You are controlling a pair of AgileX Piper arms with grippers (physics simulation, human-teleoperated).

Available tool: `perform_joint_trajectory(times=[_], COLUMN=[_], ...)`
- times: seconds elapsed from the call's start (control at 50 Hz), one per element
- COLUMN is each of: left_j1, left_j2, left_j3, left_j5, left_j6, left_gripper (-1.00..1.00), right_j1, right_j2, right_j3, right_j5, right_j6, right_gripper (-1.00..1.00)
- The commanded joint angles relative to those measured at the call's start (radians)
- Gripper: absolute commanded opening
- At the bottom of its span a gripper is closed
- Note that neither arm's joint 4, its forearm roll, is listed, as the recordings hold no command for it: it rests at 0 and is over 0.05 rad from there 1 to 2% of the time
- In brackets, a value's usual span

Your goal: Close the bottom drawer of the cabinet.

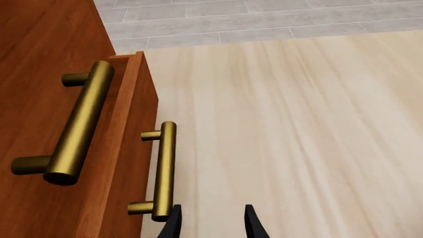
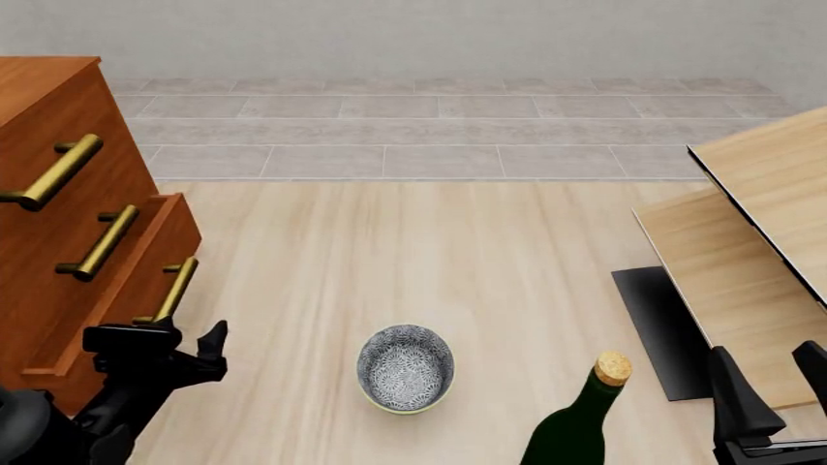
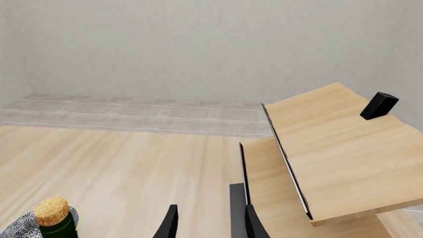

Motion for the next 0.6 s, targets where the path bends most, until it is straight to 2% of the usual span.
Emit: perform_joint_trajectory(times=[0.02,0.6], left_j1=[0.051,0.117], left_j2=[0.023,0.039], left_j3=[-0.005,-0.019], left_j5=[0.0,0.0], left_j6=[0.013,0.03], left_gripper=[1.0,1.0], right_j1=[0.0,0.001], right_j2=[-0.002,-0.001], right_j3=[0.0,-0.001], right_j5=[0.001,0.0], right_j6=[-0.003,-0.005], right_gripper=[1.0,1.0])
